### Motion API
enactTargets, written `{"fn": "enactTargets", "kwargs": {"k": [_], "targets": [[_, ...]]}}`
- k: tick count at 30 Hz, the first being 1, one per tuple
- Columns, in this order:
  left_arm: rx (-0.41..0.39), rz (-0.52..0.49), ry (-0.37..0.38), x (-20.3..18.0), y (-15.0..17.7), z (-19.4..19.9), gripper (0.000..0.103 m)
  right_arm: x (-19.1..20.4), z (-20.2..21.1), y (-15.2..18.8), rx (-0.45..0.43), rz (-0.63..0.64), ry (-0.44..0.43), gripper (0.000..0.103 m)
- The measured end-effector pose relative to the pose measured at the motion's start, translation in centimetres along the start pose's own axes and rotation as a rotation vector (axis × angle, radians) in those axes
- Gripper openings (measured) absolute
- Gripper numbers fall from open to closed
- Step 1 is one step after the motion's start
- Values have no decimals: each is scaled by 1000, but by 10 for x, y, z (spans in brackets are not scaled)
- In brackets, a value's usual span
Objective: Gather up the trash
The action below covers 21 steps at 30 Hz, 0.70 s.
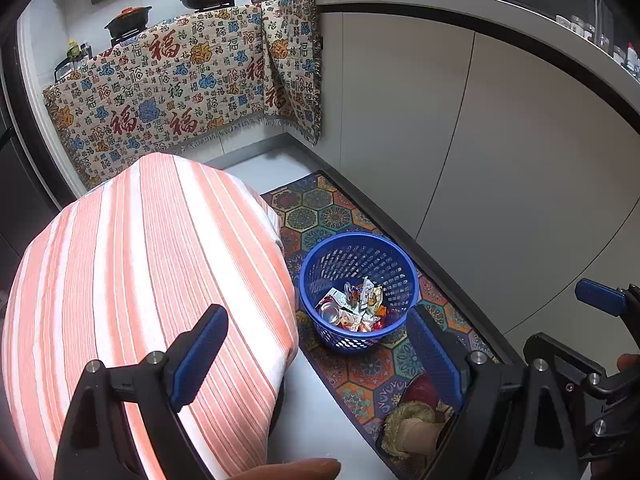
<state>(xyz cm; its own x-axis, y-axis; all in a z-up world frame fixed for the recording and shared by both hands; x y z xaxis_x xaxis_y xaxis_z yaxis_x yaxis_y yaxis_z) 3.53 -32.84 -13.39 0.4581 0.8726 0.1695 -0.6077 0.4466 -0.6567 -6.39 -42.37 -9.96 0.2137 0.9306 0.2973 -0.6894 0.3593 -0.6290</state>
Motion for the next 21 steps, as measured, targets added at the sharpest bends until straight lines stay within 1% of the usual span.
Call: {"fn": "enactTargets", "kwargs": {"k": [21], "targets": [[2,-7,-2,1,-1,-1,92,1,-1,0,5,-3,-4,103]]}}
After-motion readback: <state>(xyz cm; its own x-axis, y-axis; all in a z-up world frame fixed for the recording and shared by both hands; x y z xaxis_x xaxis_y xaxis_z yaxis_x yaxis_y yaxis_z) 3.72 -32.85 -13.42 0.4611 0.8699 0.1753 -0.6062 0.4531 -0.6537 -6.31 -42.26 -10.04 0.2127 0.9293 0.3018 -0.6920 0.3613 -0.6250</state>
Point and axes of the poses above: each gripper's, at about its wrist camera, not at the fingertips, and z roughly against the way its jaws point, x to its left, y to its underside, the point moved 1 cm from there along -z, roughly the way its jaws point, and after that the axes turned 11 degrees about -y, right-handed, at the moved point
